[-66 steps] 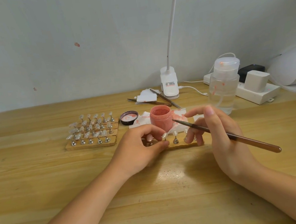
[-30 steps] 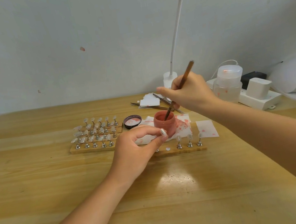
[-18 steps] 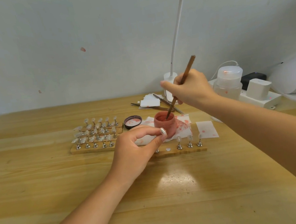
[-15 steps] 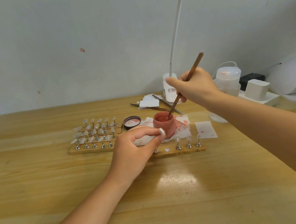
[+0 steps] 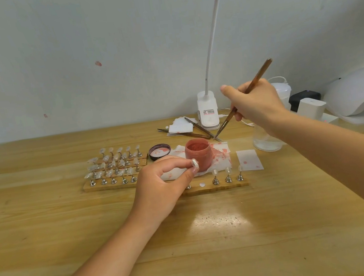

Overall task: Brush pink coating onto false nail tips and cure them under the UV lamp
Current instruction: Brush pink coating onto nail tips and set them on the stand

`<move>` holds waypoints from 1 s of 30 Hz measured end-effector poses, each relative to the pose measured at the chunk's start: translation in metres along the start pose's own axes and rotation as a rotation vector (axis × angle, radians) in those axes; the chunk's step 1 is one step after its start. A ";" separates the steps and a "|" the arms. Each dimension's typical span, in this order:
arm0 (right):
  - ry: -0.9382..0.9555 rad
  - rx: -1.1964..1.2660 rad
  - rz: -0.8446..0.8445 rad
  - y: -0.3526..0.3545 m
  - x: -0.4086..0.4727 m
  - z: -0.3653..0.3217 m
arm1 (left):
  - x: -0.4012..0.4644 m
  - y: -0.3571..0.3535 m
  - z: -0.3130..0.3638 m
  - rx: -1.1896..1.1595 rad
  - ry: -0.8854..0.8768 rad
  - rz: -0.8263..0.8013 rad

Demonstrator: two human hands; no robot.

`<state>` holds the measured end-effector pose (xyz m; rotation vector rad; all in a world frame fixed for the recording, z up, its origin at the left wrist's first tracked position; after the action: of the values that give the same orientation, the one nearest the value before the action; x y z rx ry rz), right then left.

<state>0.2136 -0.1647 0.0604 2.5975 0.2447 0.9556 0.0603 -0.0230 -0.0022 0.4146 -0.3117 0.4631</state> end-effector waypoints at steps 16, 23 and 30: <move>0.575 0.219 -0.011 -0.005 -0.117 -0.028 | 0.002 -0.001 -0.004 0.009 -0.025 0.014; 0.629 0.201 0.001 -0.009 -0.122 -0.028 | 0.001 -0.004 -0.003 0.005 -0.046 -0.004; 0.678 0.198 -0.022 -0.011 -0.125 -0.029 | 0.003 -0.004 -0.005 -0.008 -0.033 0.009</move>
<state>0.0994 -0.1818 0.0026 2.3281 0.5587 1.8585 0.0653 -0.0231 -0.0065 0.4134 -0.3478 0.4636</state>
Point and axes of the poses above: each hand's wrist, its own x-axis towards the middle knuckle, its own y-axis out of the back of the hand, z = x × y, the point moved 6 cm from there along x, towards the middle knuckle, and after that the axes turned 13 degrees about y, right-handed, at the moved point
